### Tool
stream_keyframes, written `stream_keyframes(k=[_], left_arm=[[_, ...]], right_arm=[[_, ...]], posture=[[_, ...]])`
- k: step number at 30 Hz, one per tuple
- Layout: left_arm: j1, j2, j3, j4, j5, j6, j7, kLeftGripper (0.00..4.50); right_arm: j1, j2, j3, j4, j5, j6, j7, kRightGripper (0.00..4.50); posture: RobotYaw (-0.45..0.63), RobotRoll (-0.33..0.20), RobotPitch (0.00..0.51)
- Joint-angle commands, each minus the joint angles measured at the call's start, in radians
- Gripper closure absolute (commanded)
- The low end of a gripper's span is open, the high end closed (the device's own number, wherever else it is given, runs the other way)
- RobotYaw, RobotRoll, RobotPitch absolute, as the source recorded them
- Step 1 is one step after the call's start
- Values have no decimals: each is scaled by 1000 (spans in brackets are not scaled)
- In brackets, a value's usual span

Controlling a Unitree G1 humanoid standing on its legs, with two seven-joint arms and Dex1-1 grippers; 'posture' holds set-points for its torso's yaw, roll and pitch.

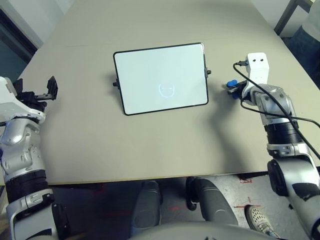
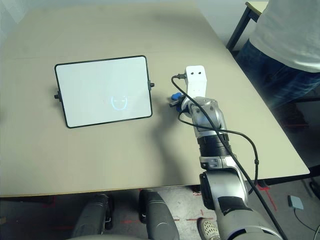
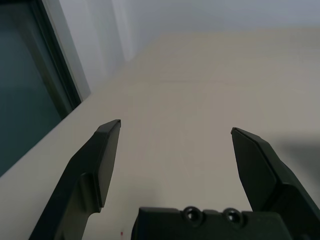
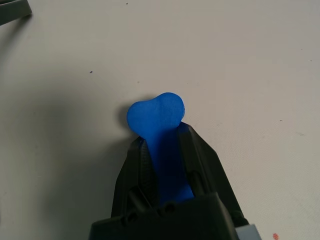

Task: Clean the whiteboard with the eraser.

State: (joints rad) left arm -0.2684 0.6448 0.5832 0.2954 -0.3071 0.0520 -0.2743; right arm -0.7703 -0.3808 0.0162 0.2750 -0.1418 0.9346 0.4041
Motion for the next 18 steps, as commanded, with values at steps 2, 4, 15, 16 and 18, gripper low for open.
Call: stream_keyframes(k=[2, 4, 15, 16, 18], left_arm=[[-11, -5, -29, 43, -1, 3, -20, 0], [-21, -2, -44, 53, 3, 0, -29, 0], [-100, 19, -103, 136, 31, -40, -62, 0], [-108, 20, -112, 152, 41, -64, -64, 0], [-120, 18, -120, 189, 63, -120, -58, 0]], right_arm=[[18, 7, -29, 31, 31, 10, -35, 2674], [27, 5, -58, -3, 51, 35, -44, 1996], [61, 20, -366, -114, 184, -497, -215, 43], [73, 10, -369, -75, 176, -590, -229, 43], [93, -2, -367, 19, 163, -748, -252, 43]], posture=[[135, 0, 150], [129, 0, 149], [78, 0, 147], [76, 0, 145], [73, 0, 145]])
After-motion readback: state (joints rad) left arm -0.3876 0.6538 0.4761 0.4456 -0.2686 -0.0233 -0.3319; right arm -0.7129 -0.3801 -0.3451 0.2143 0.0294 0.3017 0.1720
